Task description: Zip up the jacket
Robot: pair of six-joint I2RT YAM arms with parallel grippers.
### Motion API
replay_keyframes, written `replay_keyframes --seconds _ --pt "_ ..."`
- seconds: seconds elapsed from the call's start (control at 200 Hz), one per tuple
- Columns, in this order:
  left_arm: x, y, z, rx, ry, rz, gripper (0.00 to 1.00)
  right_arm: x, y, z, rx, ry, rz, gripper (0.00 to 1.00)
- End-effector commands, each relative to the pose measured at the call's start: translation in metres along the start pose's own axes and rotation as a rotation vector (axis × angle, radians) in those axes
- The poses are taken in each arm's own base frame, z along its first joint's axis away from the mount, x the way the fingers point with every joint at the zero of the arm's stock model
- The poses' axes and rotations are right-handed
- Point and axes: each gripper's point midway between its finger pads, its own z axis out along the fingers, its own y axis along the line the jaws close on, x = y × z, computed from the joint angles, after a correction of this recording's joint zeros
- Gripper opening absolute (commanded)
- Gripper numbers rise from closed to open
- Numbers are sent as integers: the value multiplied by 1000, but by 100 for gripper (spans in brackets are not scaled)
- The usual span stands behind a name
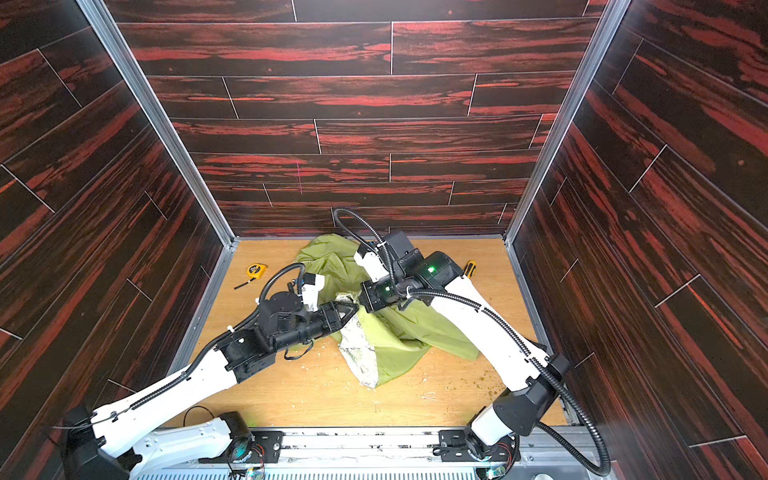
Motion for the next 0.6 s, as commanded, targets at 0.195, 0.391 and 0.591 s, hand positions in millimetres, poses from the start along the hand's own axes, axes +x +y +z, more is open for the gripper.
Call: replay_keyframes --seconds 0.195,0.391,0.591 --pt "-7 -27 4 69 5 44 34 -5 2 2 -31 6 19 0" --pt "-7 -27 3 69 4 34 10 -6 -3 1 -22 0 27 0" --pt "-13 -19 -8 45 -57 34 0 -1 -10 4 -2 5 42 0"
